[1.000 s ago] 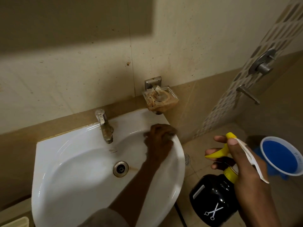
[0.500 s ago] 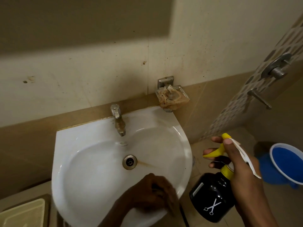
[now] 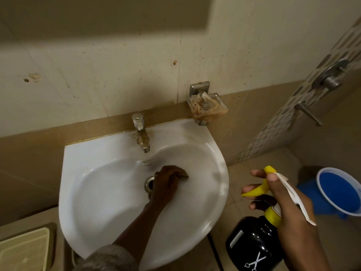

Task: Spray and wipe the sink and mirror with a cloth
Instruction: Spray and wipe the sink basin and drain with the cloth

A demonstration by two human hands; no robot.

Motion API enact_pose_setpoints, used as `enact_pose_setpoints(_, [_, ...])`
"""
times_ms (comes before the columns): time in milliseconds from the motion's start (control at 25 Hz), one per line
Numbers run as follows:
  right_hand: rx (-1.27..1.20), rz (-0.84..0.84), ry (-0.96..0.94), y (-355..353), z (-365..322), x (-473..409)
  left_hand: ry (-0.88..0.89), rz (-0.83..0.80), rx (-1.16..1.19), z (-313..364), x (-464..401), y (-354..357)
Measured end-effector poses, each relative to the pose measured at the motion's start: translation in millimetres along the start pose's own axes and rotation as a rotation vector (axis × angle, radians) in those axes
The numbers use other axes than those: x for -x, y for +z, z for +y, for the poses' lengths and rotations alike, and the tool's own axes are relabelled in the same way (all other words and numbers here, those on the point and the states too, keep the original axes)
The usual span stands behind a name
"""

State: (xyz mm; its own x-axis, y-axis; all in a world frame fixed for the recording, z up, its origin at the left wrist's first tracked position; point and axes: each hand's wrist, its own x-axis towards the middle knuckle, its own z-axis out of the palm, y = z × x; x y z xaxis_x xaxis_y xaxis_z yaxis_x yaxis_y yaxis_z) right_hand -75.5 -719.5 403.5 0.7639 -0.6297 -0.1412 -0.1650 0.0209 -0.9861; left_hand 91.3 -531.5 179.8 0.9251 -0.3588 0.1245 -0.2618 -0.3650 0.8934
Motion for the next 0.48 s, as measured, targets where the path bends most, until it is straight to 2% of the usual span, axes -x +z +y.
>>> enact_pose_setpoints(120, [0.013, 0.029, 0.020, -11.5, 3.6, 2.5, -0.001, 0.012, -0.106, 0.0, 13.2, 11.5])
enact_pose_setpoints(240, [0.020, 0.028, 0.019, -10.3, 3.2, 2.5, -0.006, -0.081, 0.061, 18.6, 34.5, 13.2])
enact_pose_setpoints(320, [0.011, 0.017, -0.004, -3.1, -1.7, 3.6, -0.131, -0.193, 0.230, 39.0, 51.9, 11.7])
enact_pose_setpoints(400, [0.004, 0.010, -0.034, 0.8, -5.6, 2.4, -0.302, -0.301, 0.301, 54.0, 63.2, 3.7])
enact_pose_setpoints(480, [0.001, -0.014, -0.070, 5.3, -12.0, 4.0, -0.345, -0.391, 0.326, 70.0, 72.2, -12.3])
